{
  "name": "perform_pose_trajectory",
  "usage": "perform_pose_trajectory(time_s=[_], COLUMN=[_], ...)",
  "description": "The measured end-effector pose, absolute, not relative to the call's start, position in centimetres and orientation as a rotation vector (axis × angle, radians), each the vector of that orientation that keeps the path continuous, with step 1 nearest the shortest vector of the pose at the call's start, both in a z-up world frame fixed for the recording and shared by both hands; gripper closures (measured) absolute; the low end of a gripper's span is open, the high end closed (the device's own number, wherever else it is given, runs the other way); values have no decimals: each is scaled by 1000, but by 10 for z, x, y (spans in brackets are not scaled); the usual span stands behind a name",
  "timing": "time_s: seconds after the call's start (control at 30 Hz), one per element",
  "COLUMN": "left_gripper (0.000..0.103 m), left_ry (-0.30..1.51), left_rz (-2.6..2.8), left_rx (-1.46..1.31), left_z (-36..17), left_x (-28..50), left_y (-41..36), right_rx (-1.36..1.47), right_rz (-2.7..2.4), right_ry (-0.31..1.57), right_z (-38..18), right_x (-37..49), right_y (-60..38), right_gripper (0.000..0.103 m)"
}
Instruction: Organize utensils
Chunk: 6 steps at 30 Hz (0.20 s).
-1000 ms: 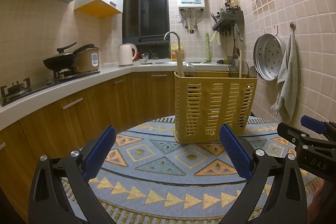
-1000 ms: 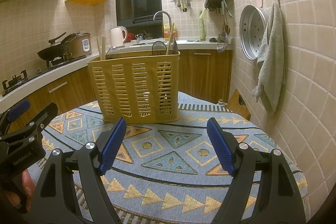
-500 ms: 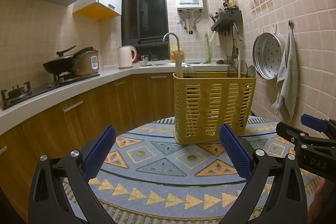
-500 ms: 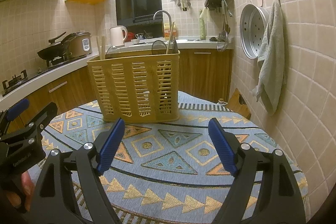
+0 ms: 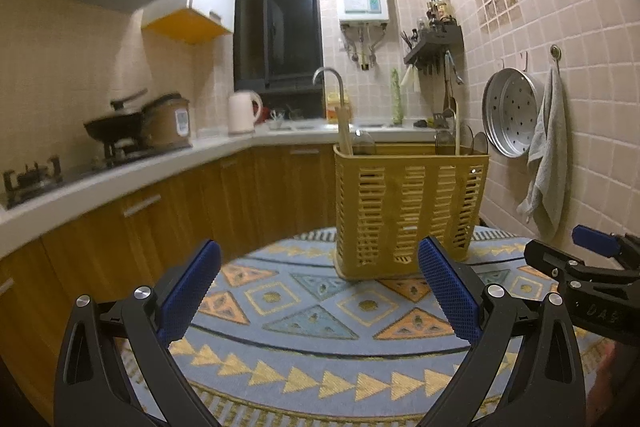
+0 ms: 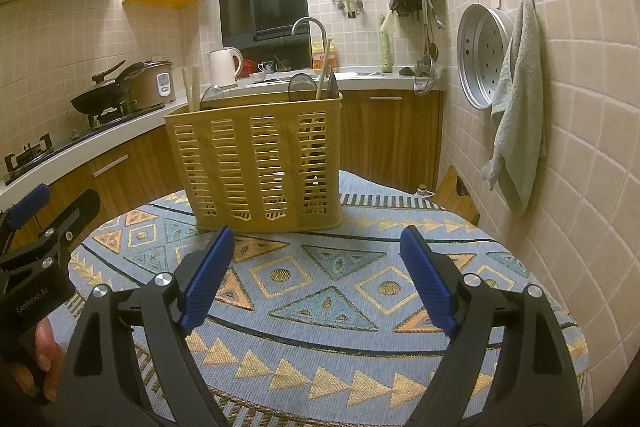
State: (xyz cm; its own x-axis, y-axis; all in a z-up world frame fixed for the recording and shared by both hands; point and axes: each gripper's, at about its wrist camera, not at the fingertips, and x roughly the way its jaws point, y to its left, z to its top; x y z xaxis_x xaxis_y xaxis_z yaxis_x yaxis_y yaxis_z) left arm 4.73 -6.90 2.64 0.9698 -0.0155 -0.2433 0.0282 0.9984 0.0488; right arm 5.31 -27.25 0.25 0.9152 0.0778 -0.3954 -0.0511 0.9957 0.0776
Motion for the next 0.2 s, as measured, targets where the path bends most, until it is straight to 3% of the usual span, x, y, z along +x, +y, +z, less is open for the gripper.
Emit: perform_pose_trajectory(time_s=[0.2], left_gripper=[7], left_ry=[270], left_rz=[-18], left_rx=[42], left_z=[25], left_x=[52], left_y=[-67], right_rx=[68], right_rz=[66], right_ry=[411], right_z=[3], right_x=[53], right_y=[-273], right_gripper=[22])
